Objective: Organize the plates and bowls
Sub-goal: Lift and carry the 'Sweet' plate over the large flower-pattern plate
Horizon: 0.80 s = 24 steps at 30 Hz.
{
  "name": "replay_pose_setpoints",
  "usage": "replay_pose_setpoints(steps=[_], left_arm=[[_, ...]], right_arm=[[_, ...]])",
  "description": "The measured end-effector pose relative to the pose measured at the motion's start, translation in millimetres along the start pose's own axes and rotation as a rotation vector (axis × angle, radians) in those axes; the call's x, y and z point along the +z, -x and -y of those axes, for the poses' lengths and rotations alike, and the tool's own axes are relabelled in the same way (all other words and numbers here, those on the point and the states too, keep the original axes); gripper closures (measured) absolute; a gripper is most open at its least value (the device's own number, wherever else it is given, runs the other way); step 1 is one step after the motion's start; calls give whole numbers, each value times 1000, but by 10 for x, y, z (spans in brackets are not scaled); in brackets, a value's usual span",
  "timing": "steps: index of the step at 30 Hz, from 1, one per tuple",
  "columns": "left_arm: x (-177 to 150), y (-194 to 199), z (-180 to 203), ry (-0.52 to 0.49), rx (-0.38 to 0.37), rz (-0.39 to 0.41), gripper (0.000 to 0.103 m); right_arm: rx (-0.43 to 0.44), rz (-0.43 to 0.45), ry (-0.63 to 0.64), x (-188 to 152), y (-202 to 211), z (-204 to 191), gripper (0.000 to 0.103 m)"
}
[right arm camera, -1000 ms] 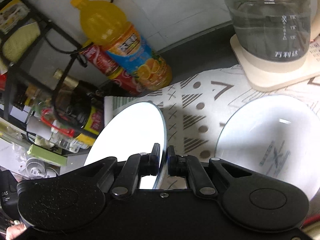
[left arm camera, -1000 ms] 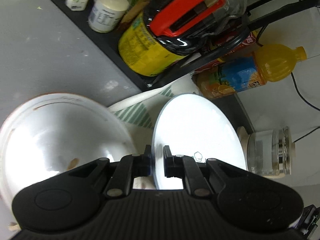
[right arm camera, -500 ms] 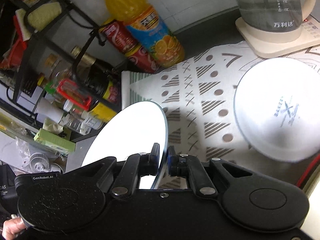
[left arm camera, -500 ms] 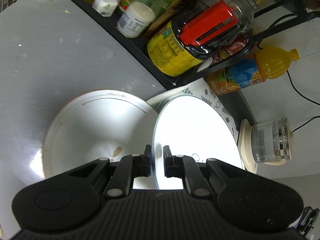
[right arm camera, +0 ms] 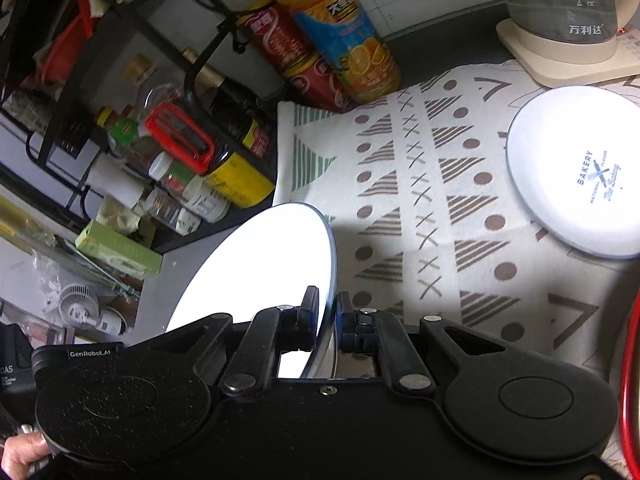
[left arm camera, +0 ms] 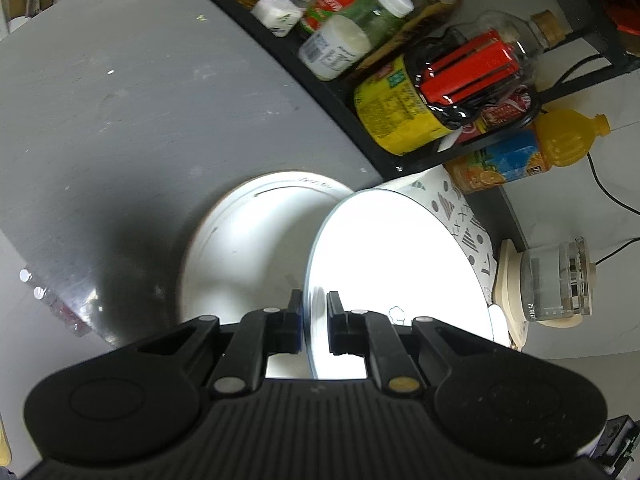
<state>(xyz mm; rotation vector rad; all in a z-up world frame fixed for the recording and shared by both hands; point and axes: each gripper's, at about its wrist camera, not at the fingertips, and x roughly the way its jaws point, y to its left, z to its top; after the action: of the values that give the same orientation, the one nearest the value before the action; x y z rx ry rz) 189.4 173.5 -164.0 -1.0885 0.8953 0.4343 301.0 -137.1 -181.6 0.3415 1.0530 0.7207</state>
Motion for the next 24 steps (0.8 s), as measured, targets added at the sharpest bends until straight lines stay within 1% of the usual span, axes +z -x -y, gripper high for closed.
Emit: replay_pose_setpoints(steps=[11, 20, 24], left_arm=[[-85, -1, -237, 32, 17, -11, 94], [-83, -64, -379, 49, 50, -21, 94], [-71, -108, -415, 53, 60, -29, 94]], right_arm=[[-26, -26, 48, -177, -62, -118, 94], [-42, -53, 78, -233, -200, -188, 94], [-61, -68, 100, -250, -265, -223, 94]])
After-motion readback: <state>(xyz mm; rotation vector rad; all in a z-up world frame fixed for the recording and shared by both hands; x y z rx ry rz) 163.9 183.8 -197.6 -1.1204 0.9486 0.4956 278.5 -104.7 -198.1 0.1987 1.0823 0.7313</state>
